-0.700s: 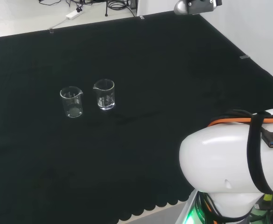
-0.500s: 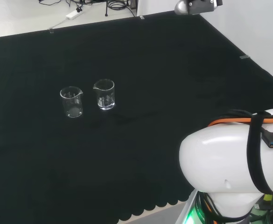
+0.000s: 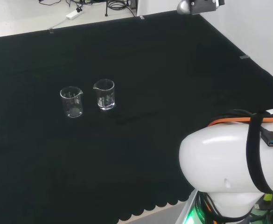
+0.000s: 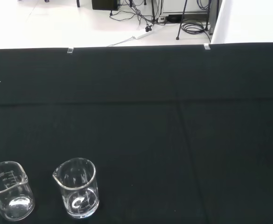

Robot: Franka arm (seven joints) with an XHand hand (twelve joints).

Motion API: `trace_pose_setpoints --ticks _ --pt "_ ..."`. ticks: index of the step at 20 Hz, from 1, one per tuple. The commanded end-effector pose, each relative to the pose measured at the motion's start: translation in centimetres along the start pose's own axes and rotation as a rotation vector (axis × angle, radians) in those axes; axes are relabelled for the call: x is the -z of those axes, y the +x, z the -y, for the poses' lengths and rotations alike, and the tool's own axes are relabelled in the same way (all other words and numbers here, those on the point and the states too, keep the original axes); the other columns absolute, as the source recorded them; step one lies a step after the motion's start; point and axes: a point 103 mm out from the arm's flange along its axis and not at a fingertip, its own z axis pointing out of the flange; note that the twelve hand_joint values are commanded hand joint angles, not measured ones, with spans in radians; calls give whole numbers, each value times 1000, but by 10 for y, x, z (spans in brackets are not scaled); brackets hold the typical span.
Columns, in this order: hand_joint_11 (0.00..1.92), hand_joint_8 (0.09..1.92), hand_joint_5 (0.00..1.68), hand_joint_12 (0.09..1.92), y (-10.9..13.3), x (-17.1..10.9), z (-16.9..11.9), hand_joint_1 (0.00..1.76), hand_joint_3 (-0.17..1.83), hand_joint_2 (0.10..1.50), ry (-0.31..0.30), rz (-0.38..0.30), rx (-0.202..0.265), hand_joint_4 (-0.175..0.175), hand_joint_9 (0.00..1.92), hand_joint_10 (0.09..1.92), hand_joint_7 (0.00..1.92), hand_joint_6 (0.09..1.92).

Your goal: Pick up the beaker on the right.

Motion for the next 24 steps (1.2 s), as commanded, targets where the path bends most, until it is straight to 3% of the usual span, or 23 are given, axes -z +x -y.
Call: trace_pose_setpoints --ticks 1,8,10,17,24 --pt "0 433 198 930 -1 -8 -9 4 296 1318 7 -3 6 1 119 568 93 87" --pt "0 456 203 1030 38 -43 -20 256 219 1221 -4 -49 25 -4 190 594 161 87" --pt "0 466 211 1077 39 -56 -24 308 215 1199 -11 -121 16 -7 209 602 174 87" --pt "0 490 235 1165 17 -113 -55 391 222 1159 24 -202 -9 -18 243 617 197 87" --pt "0 500 241 1180 6 -156 -103 429 235 1134 30 -251 51 -20 250 621 197 87"
